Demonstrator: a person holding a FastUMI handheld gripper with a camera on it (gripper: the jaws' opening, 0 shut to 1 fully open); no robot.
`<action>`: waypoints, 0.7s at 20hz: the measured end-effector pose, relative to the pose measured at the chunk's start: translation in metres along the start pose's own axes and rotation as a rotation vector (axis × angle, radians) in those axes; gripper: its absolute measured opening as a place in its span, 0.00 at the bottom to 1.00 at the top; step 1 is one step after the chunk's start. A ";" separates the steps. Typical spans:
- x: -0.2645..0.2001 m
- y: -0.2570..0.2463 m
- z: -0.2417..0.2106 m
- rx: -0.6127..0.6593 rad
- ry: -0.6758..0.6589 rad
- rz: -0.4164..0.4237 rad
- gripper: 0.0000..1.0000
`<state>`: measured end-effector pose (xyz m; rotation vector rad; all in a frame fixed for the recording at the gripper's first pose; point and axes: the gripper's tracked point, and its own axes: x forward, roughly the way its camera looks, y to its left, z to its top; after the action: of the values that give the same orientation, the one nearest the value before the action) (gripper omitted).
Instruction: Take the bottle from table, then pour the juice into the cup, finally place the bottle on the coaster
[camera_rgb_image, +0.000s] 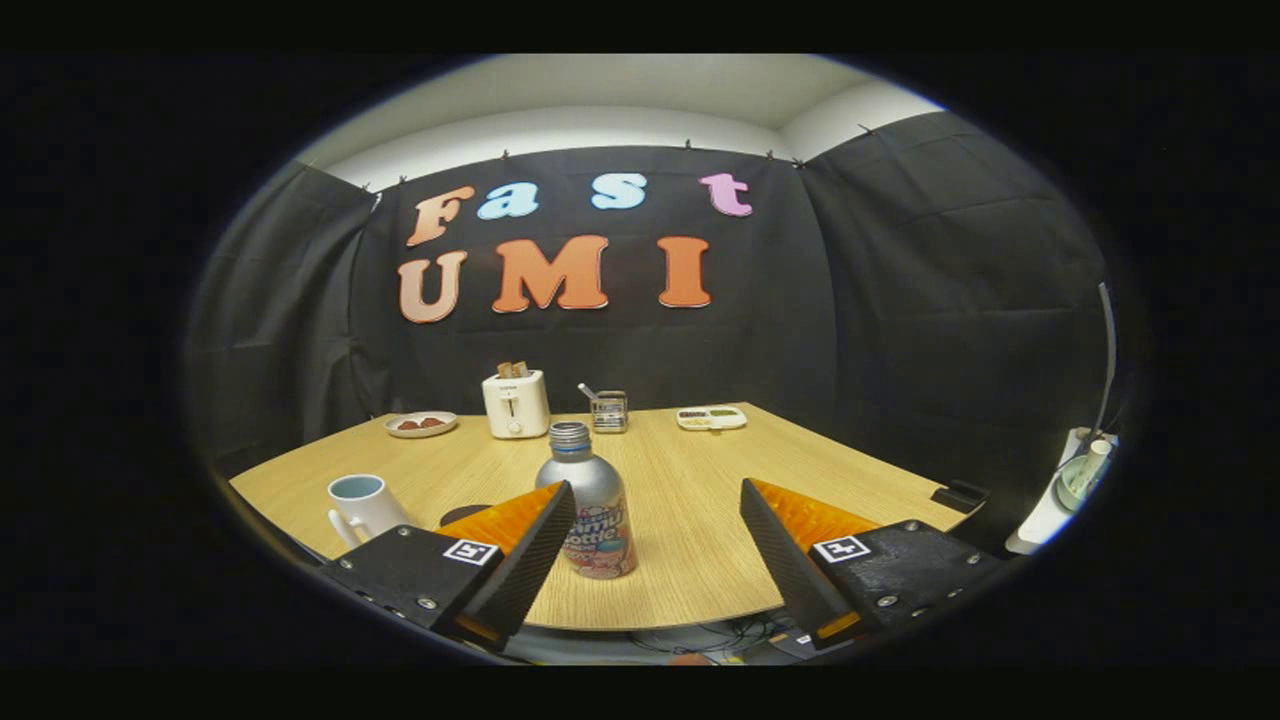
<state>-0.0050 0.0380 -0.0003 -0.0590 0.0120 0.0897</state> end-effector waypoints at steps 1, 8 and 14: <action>0.000 0.003 0.000 -0.003 0.001 0.005 0.98; 0.008 0.031 -0.012 -0.044 0.026 0.057 0.98; 0.025 0.042 -0.035 -0.036 0.071 0.069 0.99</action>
<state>0.0160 0.0803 -0.0376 -0.0980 0.0838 0.1568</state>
